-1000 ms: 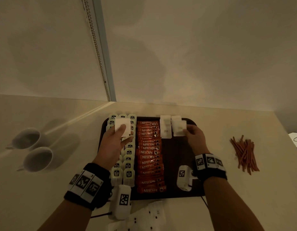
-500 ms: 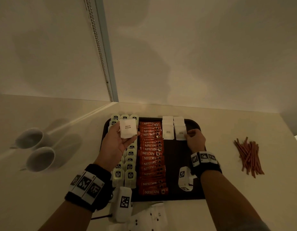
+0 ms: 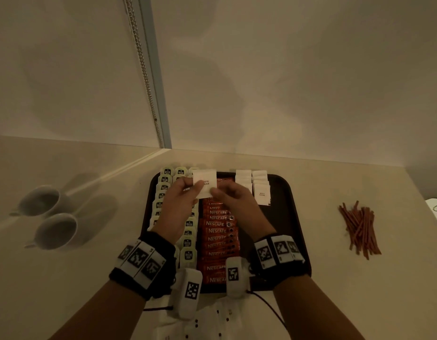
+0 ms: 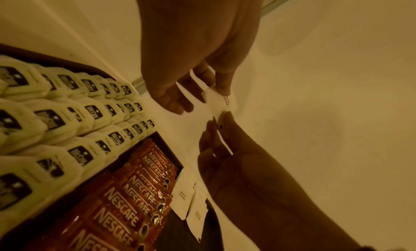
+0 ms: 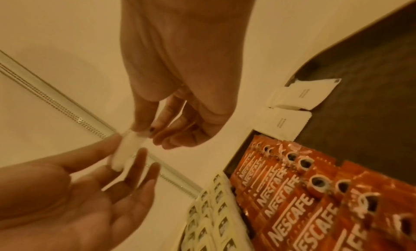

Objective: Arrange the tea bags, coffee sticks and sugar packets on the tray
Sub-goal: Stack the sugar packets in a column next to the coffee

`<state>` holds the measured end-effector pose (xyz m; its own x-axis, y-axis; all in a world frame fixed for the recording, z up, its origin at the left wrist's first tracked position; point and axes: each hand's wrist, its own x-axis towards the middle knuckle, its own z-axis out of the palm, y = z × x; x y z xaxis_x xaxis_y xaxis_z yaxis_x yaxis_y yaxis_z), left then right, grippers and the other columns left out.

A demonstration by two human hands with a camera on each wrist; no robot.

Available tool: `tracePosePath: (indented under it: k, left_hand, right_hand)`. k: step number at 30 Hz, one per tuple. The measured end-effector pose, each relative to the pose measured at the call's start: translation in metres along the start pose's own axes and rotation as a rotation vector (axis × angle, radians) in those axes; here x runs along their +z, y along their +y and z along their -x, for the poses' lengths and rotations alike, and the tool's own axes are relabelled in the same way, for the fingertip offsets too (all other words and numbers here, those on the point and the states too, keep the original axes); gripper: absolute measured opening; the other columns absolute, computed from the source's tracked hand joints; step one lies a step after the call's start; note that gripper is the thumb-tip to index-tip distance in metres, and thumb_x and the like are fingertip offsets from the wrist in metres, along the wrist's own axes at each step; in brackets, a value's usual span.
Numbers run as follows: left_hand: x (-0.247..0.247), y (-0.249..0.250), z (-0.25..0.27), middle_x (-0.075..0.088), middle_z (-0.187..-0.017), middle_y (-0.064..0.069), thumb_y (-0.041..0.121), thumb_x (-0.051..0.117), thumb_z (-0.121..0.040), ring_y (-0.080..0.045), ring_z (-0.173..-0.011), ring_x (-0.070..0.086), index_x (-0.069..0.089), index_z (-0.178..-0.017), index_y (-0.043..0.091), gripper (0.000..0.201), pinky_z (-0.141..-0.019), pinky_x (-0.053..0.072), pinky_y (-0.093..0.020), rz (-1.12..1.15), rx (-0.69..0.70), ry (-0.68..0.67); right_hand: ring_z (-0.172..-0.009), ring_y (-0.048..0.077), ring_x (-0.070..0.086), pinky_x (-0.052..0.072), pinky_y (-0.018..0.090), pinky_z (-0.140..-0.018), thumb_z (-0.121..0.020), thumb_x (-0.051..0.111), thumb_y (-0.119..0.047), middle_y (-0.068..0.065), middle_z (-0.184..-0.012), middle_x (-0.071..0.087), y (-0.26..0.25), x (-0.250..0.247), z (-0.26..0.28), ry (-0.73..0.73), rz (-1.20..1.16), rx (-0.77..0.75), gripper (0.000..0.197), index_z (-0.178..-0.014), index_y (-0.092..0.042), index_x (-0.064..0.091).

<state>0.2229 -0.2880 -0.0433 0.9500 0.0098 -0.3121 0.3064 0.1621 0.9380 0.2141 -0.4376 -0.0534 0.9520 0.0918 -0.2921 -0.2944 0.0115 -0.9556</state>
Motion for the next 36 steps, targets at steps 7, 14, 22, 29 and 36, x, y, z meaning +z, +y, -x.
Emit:
tracePosePath:
  k: [7,14,22,29,36]
  left_hand:
    - [-0.025,-0.001,0.014,0.061,-0.120,0.006,0.028,0.061,-0.092,-0.012,-0.110,0.058,0.063,-0.108,0.022,0.018,-0.087,0.048,-0.031,-0.137,-0.033,-0.052]
    - [-0.097,-0.009,0.047,0.072,-0.093,-0.002,0.010,0.051,-0.095,-0.021,-0.085,0.065,0.067,-0.098,0.015,0.017,-0.078,0.050,-0.033,-0.245,-0.053,-0.042]
    - [-0.152,-0.035,0.081,0.070,-0.093,-0.012,0.005,0.047,-0.095,-0.029,-0.083,0.063,0.064,-0.102,0.006,0.018,-0.077,0.047,-0.037,-0.257,-0.195,0.050]
    - [-0.178,-0.046,0.104,0.066,-0.095,-0.020,0.002,0.043,-0.096,-0.035,-0.082,0.059,0.063,-0.101,0.003,0.021,-0.075,0.045,-0.038,-0.225,-0.290,0.124]
    - [-0.208,-0.049,0.136,0.066,-0.102,-0.017,0.009,0.044,-0.099,-0.035,-0.090,0.060,0.063,-0.105,0.007,0.020,-0.081,0.044,-0.041,-0.290,-0.347,0.160]
  right_hand:
    - [-0.087,0.018,0.067,0.056,0.028,-0.074,-0.091,0.056,-0.012,0.009,-0.101,0.069,0.005,-0.021,0.000,0.188,-0.114,-0.018,0.014,-0.103,-0.010,0.063]
    - [-0.090,0.016,0.062,0.054,0.028,-0.081,-0.092,0.056,-0.011,0.006,-0.106,0.063,0.054,-0.078,-0.013,0.553,0.089,0.129,0.022,-0.114,-0.009,0.059]
    - [-0.104,0.020,0.059,0.054,0.030,-0.079,-0.092,0.057,-0.017,0.006,-0.115,0.060,0.083,-0.085,-0.030,0.537,0.376,0.266,0.030,-0.121,-0.012,0.058]
    - [-0.098,0.019,0.062,0.051,0.033,-0.090,-0.086,0.066,-0.021,0.008,-0.106,0.067,0.089,-0.078,-0.039,0.653,0.546,0.236,0.025,-0.107,-0.009,0.066]
    - [-0.080,0.006,0.056,0.042,0.016,-0.069,-0.090,0.060,-0.025,0.000,-0.094,0.063,0.051,-0.050,0.009,0.504,0.606,0.014,0.015,-0.097,-0.012,0.062]
